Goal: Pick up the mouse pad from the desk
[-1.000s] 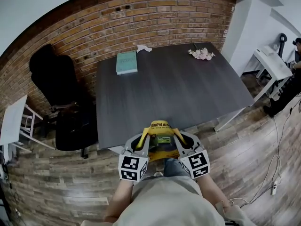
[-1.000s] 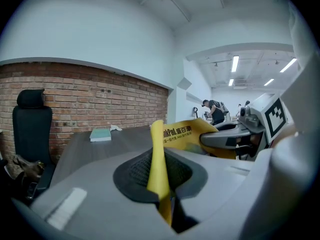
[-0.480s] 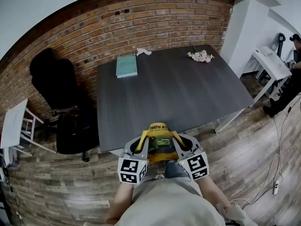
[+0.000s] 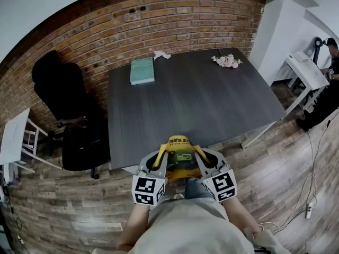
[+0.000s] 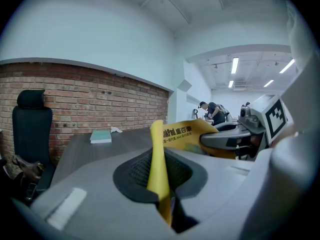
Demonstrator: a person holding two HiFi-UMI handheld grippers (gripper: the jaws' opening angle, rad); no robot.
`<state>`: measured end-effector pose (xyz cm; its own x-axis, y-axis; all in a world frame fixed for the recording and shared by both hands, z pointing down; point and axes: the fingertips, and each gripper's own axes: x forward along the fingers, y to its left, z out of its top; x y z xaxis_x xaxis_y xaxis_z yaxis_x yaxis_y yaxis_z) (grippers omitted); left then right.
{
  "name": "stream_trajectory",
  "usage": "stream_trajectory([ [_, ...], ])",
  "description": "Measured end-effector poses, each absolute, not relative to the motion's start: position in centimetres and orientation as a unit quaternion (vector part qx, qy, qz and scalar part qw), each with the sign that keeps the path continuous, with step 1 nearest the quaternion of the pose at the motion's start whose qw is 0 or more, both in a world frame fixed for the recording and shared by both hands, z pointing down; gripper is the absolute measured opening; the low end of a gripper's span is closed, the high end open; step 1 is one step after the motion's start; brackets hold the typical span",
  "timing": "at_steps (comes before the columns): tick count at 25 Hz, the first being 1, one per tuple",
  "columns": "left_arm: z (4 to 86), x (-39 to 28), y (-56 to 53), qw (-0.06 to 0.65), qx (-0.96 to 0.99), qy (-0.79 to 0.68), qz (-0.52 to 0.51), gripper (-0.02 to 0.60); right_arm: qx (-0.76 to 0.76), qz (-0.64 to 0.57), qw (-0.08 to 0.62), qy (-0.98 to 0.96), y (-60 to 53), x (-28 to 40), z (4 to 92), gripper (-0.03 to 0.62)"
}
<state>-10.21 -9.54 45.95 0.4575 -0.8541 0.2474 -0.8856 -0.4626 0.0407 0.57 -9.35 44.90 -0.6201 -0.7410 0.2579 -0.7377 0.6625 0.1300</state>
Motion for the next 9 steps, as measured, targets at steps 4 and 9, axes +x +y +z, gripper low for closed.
stream_trajectory([
  [4, 46.03, -10.14, -9.65, 0.083, 0.850, -0.511, 0.094, 0.029, 0.410, -0.006, 0.145, -0.900, -9.59, 0.66, 45.05, 0.023],
  [9, 46.20, -10.20, -10.22, 0.083, 0.850, -0.511, 0.094, 0.029, 0.409, -0.006, 0.145, -0.901, -10.15, 0.59, 45.30, 0.023],
])
